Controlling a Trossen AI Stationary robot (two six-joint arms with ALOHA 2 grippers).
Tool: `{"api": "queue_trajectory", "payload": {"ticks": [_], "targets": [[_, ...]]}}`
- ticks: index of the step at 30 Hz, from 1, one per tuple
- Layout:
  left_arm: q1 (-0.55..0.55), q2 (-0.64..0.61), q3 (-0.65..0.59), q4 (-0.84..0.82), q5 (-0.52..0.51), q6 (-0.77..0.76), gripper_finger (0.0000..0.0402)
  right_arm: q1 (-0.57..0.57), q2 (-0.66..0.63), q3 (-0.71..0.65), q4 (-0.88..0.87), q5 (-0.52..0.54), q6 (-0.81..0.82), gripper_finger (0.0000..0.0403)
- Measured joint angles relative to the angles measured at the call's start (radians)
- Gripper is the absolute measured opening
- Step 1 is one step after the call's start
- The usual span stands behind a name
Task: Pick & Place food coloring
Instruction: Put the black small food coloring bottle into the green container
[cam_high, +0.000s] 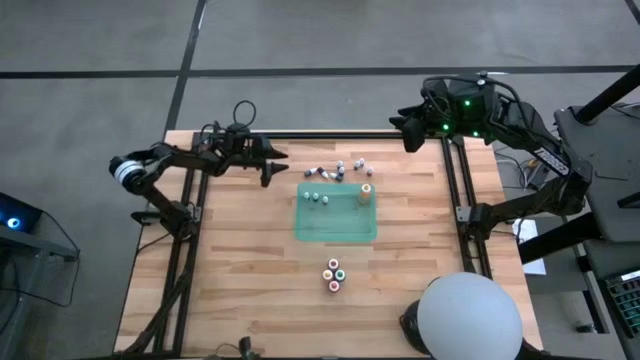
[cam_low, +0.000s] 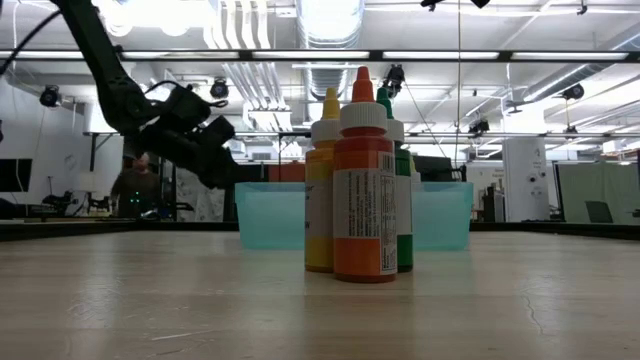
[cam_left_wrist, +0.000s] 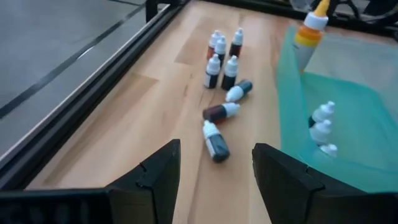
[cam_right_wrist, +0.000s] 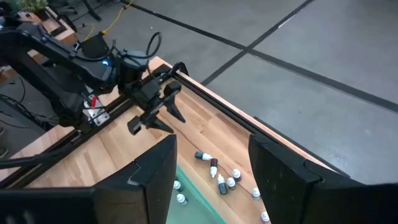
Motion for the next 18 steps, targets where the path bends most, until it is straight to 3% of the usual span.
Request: {"api": "queue_trajectory", "payload": {"ticks": [10, 18], "targets": [[-0.003, 0.135, 0.081, -0.006, 0.047, -0.063, 0.0172, 0.000, 0.000, 0.000, -0.003, 0.000, 0.001, 0.0190], [-0.040, 0.167, 0.089, -0.004, 0.073, -0.058, 0.0172, 0.000, 0.000, 0.000, -0.004, 0.000, -0.002, 0.0190]]}}
